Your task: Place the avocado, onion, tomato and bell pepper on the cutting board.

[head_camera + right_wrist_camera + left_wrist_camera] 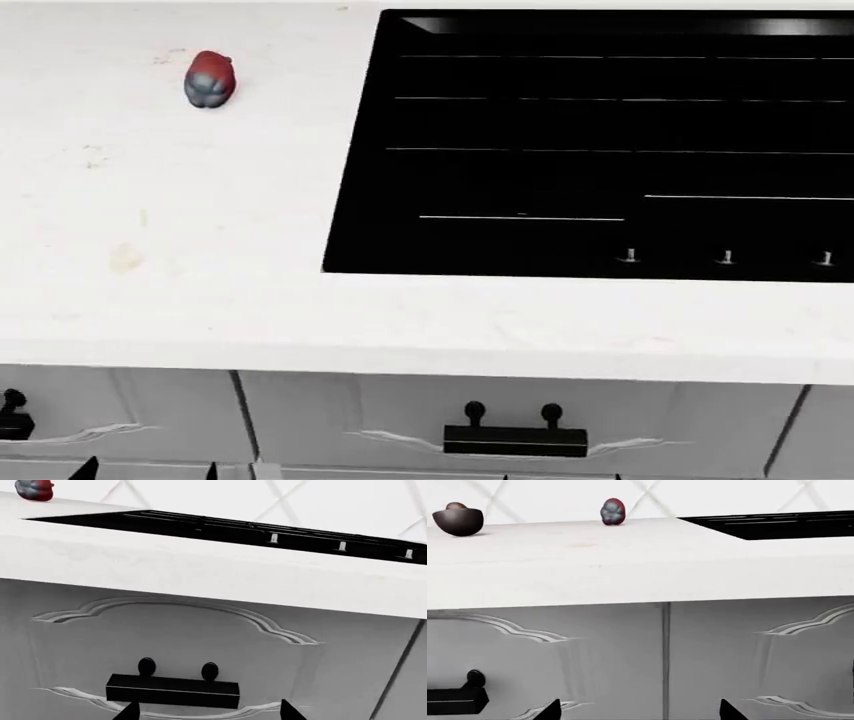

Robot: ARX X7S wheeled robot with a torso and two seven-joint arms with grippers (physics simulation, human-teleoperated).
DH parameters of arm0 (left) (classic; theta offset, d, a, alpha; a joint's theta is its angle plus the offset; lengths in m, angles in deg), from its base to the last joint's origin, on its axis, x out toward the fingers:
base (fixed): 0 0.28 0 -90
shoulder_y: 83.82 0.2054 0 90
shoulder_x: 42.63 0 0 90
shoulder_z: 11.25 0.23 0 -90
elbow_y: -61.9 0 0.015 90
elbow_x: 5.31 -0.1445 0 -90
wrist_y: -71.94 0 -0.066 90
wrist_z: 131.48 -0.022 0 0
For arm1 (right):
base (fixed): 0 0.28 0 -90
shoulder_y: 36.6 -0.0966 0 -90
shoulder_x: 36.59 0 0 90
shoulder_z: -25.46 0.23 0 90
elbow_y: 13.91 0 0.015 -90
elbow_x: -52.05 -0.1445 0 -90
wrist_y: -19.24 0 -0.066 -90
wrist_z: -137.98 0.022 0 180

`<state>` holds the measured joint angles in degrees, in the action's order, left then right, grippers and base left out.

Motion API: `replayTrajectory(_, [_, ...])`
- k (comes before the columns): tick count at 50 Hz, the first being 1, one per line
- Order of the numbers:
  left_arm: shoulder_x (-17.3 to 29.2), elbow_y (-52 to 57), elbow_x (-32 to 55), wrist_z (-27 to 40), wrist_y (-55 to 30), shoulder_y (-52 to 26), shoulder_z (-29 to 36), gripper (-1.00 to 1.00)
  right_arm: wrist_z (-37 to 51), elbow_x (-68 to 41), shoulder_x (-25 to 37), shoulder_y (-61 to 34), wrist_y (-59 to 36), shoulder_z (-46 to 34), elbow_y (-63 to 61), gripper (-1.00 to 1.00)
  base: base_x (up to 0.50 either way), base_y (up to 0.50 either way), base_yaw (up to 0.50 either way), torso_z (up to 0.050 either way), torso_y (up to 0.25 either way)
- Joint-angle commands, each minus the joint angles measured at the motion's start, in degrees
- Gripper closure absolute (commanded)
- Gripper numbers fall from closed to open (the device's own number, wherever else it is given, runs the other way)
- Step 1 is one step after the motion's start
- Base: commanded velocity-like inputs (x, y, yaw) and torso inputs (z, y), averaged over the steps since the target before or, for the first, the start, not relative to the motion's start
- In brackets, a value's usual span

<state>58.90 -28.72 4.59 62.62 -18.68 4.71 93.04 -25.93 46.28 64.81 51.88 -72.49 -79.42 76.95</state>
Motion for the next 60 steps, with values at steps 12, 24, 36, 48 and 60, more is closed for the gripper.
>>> replayTrajectory(12, [-1.1, 0.6, -1.6, -0.8, 0.3, 0.2, -1.2, -1.00, -1.4, 1.4, -1.0, 0.0, 1.9, 0.8, 0.0, -1.00, 0.00, 0.50, 0.00, 0.000, 0.000])
replayTrajectory(24, [-0.8, 0.7, -1.5, -0.3, 0.2, 0.2, -0.8, -1.00, -1.1, 1.0, -0.6, 0.1, 1.8, 0.4, -0.2, -1.00, 0.00, 0.50, 0.00, 0.000, 0.000])
replayTrajectory(36, [-0.6, 0.7, -1.3, 0.0, 0.2, 0.1, -0.4, -1.00, -1.0, 0.7, -0.4, -0.1, 1.3, 0.0, -0.2, -1.00, 0.00, 0.50, 0.00, 0.000, 0.000])
replayTrajectory(48, [-0.3, 1.1, -1.2, 0.5, 0.2, 0.3, -0.1, -1.00, -0.6, 0.7, 0.0, 0.2, 2.0, -0.4, -0.7, -1.00, 0.00, 0.50, 0.00, 0.000, 0.000])
replayTrajectory(60, [0.0, 1.9, -0.2, 0.9, 1.7, 0.7, -0.6, -1.00, 0.4, 0.3, 0.3, 0.6, 3.0, 0.0, -1.4, -1.00, 0.00, 0.08, 0.00, 0.000, 0.000])
